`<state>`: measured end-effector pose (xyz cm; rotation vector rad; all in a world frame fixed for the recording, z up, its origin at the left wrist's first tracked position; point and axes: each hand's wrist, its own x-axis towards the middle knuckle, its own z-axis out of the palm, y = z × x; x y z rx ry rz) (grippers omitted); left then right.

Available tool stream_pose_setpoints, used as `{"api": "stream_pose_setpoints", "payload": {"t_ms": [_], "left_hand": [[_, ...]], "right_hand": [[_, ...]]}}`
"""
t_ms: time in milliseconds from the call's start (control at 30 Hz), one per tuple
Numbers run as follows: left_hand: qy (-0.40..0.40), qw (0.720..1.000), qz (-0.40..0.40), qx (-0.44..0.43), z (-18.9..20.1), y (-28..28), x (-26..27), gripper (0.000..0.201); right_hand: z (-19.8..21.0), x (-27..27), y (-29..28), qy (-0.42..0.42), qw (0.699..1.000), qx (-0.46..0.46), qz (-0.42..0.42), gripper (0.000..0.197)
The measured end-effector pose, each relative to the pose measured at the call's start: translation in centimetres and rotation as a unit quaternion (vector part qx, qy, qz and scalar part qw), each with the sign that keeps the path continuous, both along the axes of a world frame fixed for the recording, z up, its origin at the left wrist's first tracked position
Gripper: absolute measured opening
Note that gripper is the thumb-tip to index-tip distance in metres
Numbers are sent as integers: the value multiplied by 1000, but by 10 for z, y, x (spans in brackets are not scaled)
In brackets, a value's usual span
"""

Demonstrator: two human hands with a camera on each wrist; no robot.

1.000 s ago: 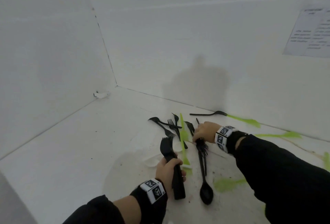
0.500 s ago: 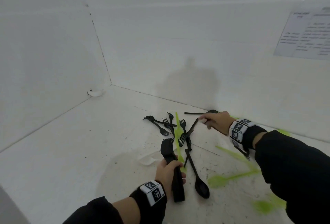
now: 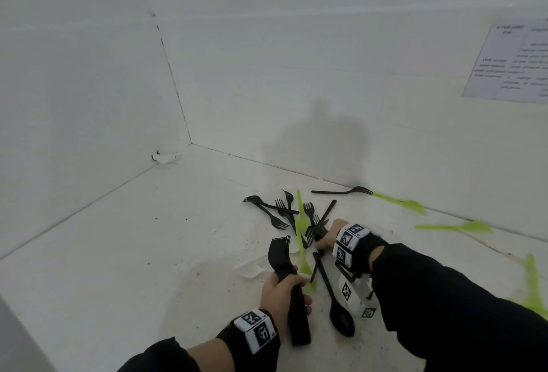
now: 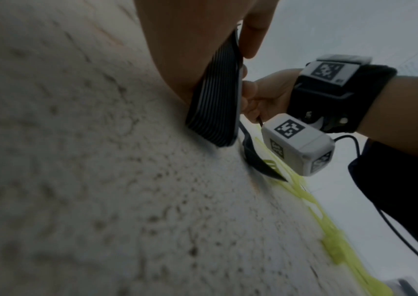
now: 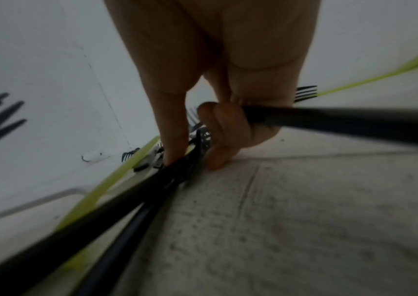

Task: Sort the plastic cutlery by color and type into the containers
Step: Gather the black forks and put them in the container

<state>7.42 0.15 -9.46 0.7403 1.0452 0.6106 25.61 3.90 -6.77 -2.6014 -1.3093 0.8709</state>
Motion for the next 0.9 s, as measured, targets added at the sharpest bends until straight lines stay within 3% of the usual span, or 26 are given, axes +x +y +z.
{"api": "stream_pose_setpoints", "payload": {"t_ms": [100, 233, 367, 500, 600, 767, 833, 900], "left_hand": [[0, 1000, 6, -2, -2, 3, -3, 13], [2, 1000, 12, -6, -3, 8, 0, 13], [3, 1000, 14, -2, 0, 16, 6, 10], [19, 1000, 13, 6, 1, 28, 9, 7], [16, 1000, 9, 8, 3, 36, 10, 9], [22, 999, 23, 35, 3, 46, 17, 13], [31, 998, 23, 42, 2, 48, 18, 14], [40, 998, 18, 47, 1, 48, 19, 15]], "right_hand": [[0, 0, 0, 4, 1000, -3, -10, 44], [5, 10, 4, 2, 995, 93, -45, 35], [9, 22, 10, -64, 981, 173, 66, 28], [2, 22, 25, -130, 964, 84, 215, 41], [-12, 18, 32, -166, 948, 62, 265, 41], [-11, 23, 30, -236, 936, 76, 249, 25], [-6, 30, 28, -253, 941, 109, 199, 26], [-4, 35, 26, -201, 961, 145, 120, 27]]}}
